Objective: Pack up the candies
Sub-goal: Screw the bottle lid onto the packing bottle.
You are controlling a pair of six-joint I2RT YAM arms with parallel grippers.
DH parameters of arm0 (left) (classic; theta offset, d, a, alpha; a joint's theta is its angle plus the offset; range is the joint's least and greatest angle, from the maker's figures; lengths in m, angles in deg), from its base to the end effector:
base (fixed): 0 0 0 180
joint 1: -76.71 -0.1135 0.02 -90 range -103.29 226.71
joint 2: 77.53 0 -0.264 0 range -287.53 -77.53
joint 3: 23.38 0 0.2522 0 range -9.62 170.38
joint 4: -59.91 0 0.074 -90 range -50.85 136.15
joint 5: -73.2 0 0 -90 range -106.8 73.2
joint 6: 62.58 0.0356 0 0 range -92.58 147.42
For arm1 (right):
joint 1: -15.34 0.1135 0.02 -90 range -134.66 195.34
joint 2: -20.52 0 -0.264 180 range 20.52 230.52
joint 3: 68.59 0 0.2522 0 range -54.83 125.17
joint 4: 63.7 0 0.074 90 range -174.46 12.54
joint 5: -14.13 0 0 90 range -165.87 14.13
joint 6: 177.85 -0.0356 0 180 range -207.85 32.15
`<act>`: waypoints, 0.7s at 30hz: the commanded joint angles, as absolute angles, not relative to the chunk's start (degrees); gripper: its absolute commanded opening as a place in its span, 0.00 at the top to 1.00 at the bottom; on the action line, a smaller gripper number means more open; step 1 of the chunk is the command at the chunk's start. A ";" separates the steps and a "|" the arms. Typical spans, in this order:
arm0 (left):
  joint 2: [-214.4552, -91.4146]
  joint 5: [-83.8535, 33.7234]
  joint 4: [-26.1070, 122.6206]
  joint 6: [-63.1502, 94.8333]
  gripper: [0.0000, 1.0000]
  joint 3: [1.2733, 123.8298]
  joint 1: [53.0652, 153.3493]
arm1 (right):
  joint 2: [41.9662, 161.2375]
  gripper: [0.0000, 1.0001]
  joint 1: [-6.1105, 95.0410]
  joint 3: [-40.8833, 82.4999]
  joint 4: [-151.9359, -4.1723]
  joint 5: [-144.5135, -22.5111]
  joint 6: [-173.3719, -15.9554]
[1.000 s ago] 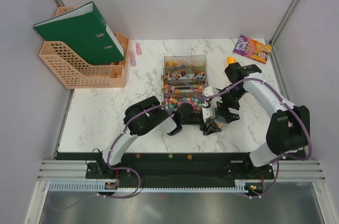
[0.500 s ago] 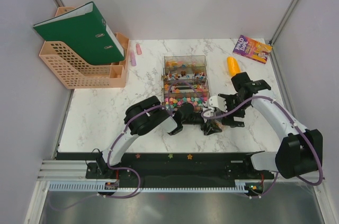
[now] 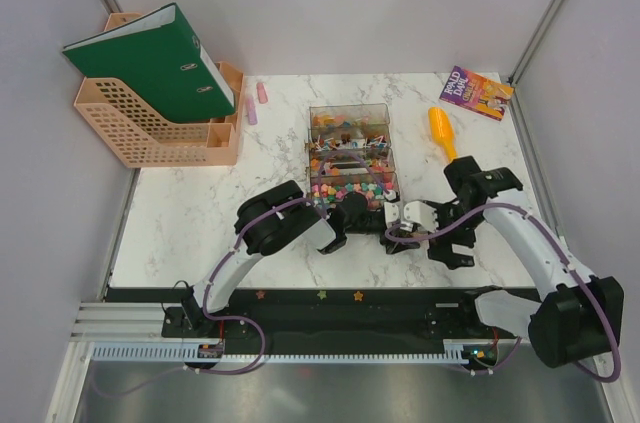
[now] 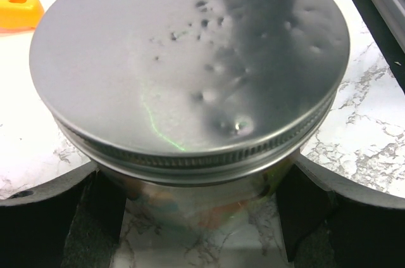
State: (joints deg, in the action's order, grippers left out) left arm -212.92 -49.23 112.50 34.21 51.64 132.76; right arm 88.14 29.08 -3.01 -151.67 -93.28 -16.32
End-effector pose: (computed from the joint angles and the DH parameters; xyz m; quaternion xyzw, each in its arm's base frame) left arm 0.2275 -0.3721 0.0656 0.5338 0.5217 -0.4544 0.4862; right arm 0.1641 0.0511 0.2407 -0.6695 0.7272 0.1325 0.0731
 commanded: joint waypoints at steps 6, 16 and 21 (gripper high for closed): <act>-222.02 -39.48 82.19 39.55 0.98 47.51 130.32 | 80.74 0.02 24.66 4.24 -148.84 -106.26 -13.86; -222.20 -40.27 81.66 39.90 0.98 47.69 130.41 | 97.66 0.02 24.57 10.54 -151.10 -110.32 10.94; -222.29 -40.27 81.66 39.81 0.98 47.77 130.50 | 102.87 0.02 24.57 14.25 -151.46 -109.62 13.40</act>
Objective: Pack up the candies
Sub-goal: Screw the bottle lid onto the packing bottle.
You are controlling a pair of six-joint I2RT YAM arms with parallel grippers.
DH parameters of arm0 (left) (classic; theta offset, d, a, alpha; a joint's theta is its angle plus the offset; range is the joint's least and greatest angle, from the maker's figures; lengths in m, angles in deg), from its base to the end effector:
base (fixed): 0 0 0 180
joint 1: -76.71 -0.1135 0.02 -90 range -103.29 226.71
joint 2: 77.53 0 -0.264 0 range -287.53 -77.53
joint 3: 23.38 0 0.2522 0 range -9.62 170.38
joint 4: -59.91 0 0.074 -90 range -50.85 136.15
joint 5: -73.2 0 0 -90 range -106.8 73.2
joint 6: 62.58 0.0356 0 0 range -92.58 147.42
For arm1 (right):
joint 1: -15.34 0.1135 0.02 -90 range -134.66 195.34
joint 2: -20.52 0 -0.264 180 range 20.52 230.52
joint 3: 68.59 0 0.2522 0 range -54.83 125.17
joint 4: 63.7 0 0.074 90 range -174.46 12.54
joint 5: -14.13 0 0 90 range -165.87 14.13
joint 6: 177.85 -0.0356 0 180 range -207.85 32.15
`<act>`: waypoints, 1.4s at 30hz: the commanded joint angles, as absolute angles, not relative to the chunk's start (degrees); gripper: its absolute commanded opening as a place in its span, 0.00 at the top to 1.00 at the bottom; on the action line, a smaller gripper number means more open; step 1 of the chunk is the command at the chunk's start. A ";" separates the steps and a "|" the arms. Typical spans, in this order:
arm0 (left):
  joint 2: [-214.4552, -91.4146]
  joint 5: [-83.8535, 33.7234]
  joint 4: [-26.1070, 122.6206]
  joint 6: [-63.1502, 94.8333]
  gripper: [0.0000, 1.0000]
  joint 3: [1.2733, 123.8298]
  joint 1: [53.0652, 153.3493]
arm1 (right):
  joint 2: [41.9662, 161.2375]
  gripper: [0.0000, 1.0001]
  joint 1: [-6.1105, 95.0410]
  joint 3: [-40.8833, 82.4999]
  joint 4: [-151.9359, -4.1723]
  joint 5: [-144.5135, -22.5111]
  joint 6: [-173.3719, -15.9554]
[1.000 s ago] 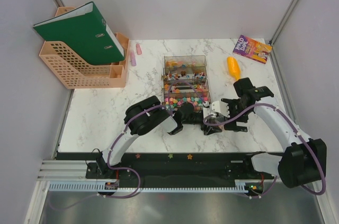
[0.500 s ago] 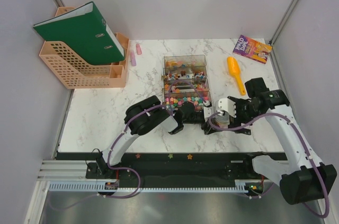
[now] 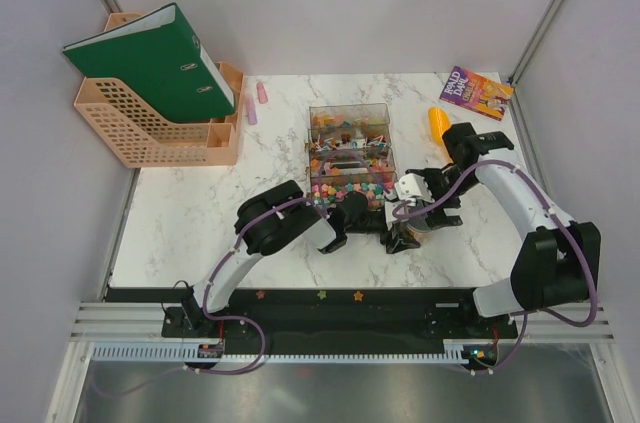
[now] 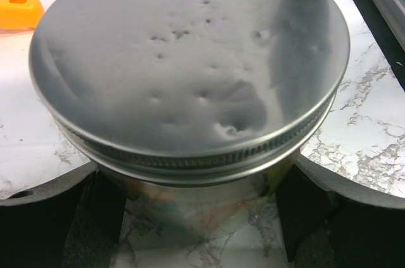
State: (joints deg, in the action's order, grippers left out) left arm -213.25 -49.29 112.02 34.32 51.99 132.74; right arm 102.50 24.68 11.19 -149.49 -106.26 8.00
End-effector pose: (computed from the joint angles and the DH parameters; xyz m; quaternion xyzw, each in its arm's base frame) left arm 0.2282 -0.3729 0.0637 0.5351 0.5236 -0.4536 0.4835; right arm 0.2328 0.0565 0.2606 -0.7693 0.5825 0.1793 0.1919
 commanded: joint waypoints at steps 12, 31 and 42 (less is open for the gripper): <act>-222.72 -40.71 81.49 39.37 0.98 48.04 130.50 | 106.57 0.02 24.92 14.00 -153.66 -108.30 15.69; -222.99 -40.45 80.96 39.11 0.98 48.21 130.50 | 109.91 0.22 26.41 14.87 -153.57 -105.94 10.77; -222.73 -40.09 80.96 38.76 0.98 48.21 130.32 | 109.56 0.52 25.89 6.27 -150.32 -103.12 -11.27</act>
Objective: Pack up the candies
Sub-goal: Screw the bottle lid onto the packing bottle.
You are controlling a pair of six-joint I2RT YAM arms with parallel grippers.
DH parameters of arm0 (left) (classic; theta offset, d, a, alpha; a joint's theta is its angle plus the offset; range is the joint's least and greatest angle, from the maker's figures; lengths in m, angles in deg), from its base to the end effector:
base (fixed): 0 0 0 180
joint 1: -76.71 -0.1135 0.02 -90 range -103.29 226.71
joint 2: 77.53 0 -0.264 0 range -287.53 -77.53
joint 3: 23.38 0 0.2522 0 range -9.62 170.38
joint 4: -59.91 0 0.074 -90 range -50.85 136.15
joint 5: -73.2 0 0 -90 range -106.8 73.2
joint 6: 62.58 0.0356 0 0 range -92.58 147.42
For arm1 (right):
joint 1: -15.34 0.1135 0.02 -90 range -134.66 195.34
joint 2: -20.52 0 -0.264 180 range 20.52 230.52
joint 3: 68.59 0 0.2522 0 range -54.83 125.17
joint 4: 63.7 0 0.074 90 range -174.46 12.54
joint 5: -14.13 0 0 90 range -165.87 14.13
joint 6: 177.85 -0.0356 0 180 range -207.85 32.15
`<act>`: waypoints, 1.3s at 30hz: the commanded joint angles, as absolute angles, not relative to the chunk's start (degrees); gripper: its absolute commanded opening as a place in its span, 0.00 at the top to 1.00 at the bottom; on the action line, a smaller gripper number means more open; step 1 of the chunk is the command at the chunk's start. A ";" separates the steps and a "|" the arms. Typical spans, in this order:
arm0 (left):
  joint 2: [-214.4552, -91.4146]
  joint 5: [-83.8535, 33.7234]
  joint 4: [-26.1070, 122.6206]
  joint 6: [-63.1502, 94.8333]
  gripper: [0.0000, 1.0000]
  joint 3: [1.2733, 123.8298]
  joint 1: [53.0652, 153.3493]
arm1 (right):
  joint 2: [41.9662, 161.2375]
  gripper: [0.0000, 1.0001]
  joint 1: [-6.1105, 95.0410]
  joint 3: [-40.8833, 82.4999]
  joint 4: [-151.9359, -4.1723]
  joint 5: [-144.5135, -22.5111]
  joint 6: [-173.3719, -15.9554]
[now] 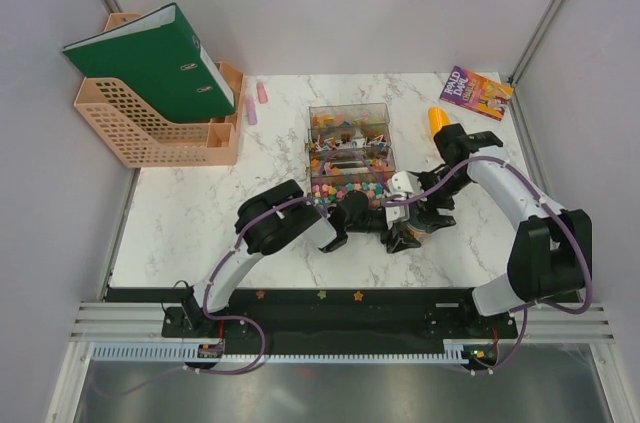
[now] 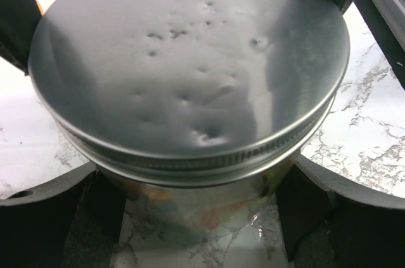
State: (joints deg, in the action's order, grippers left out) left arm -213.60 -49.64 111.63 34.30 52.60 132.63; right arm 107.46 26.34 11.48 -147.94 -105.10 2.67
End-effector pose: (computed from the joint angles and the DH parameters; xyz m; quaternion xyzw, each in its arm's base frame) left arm 0.2298 -0.3742 0.0629 0.5359 0.5234 -0.4548 0.4816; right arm 0.2463 0.0656 0.2419 -0.7479 0.6140 0.2000 0.1542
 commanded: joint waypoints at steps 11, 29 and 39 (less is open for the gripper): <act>-222.64 -39.92 81.22 39.20 0.98 48.13 130.32 | 107.97 0.58 25.45 -1.65 -144.17 -101.18 -27.45; -222.90 -39.92 81.13 39.11 0.98 47.95 130.32 | 104.98 0.02 17.63 -2.18 -143.20 -97.67 -21.68; -223.43 -38.86 76.05 39.20 0.74 50.31 130.23 | 103.84 0.02 8.15 -3.77 -146.09 -96.78 -12.19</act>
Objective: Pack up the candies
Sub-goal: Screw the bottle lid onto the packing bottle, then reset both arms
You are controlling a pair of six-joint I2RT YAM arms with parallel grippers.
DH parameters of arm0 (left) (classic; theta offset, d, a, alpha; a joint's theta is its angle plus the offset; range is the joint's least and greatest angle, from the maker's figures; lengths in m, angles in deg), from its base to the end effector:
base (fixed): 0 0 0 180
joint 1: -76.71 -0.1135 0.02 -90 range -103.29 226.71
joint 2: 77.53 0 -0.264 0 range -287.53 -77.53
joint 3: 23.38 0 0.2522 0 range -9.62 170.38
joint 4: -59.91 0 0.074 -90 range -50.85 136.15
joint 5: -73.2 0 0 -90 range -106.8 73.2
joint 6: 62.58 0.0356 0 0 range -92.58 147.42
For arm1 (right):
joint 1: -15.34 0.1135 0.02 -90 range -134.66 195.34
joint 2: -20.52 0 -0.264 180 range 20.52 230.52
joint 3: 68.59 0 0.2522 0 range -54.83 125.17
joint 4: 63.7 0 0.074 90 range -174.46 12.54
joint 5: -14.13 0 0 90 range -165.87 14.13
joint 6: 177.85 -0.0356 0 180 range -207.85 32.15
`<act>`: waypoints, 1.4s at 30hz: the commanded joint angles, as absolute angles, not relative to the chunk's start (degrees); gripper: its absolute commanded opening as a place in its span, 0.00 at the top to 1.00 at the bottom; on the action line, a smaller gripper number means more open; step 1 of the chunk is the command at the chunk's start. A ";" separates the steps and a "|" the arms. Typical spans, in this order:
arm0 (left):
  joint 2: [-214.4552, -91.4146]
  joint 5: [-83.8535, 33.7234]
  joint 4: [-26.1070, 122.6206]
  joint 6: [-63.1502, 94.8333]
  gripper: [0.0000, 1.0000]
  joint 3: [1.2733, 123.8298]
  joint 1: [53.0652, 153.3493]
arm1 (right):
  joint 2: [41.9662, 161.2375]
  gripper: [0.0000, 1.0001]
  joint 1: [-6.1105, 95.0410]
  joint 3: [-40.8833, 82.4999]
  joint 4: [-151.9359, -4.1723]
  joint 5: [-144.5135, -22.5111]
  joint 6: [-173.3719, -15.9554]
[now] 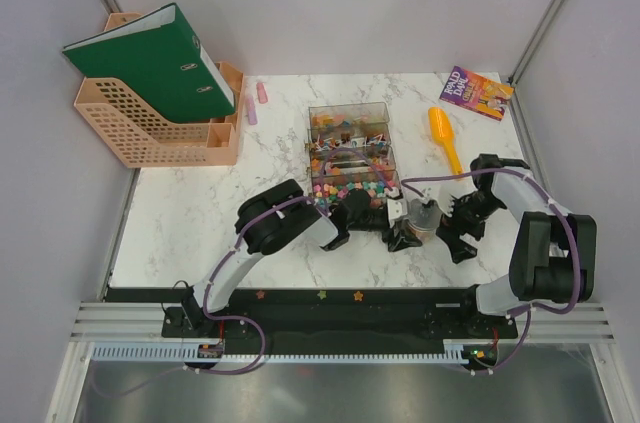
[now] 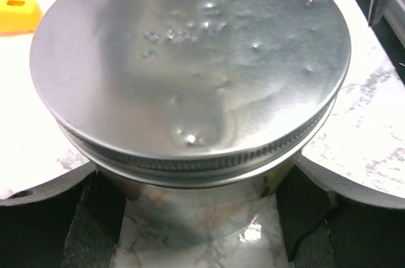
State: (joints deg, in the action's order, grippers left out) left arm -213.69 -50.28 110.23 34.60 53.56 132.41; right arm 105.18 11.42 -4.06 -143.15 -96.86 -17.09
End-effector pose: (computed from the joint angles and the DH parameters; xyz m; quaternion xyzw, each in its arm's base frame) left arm 0.2328 -0.3761 0.0636 0.5393 0.5231 -0.4553 0.4777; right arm 0.2147 -0.0019 0.1838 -0.5270 0.8262 0.1941 0.0448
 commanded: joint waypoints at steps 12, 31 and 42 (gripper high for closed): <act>-204.99 -39.83 69.72 37.96 0.00 37.15 129.09 | 108.23 0.02 0.66 5.81 -145.49 -102.50 -10.86; -167.44 -30.61 40.00 43.08 0.00 68.31 112.69 | 110.44 0.02 -0.05 19.18 -100.24 -92.08 -79.65; -170.26 -14.44 45.88 40.51 0.00 87.24 97.98 | 108.24 0.02 2.42 23.57 -94.33 -73.41 -81.87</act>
State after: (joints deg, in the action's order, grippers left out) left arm -169.89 -19.37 44.57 40.98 85.78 99.43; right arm 111.26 1.86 20.72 -98.12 -76.87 -80.43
